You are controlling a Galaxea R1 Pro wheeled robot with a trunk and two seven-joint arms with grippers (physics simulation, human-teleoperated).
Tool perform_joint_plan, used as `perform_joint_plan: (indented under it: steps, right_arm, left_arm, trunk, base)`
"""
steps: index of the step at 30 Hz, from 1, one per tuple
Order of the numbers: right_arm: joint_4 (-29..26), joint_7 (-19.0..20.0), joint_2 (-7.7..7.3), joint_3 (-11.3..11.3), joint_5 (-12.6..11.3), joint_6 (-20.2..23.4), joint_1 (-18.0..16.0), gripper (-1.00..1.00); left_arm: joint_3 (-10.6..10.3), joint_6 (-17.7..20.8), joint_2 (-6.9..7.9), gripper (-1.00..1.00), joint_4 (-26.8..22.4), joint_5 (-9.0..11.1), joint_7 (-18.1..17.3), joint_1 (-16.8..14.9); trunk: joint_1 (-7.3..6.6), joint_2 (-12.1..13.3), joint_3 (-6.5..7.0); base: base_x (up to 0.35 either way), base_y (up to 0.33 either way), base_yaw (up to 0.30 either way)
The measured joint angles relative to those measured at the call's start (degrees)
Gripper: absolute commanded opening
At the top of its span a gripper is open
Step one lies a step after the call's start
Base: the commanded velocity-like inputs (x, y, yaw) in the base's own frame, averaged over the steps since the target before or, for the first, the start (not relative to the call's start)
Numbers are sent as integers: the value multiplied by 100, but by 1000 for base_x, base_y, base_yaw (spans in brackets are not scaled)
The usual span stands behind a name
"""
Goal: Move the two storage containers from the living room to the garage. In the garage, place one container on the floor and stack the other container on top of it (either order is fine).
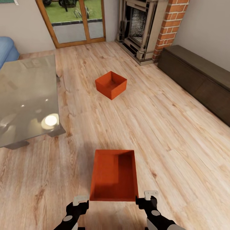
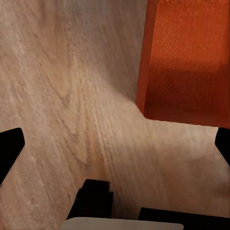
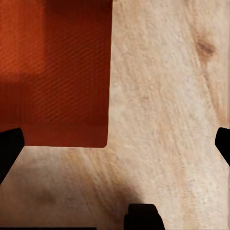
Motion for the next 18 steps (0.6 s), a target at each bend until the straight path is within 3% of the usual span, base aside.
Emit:
perform_joint_plan:
  steps: [7, 18]
  right_arm:
    - [-19, -7, 5, 0, -3, -125, -5, 100]
    - [-23, -25, 7, -10, -4, -147, -6, 100]
  left_arm:
    - [3, -7, -2, 100, 2, 3, 0, -1]
    - [1, -14, -7, 100, 4, 0, 1, -1]
  trunk:
    - [1, 0, 0]
    - [3, 0, 0]
  base:
    - [288, 0, 0]
    - [27, 0, 0]
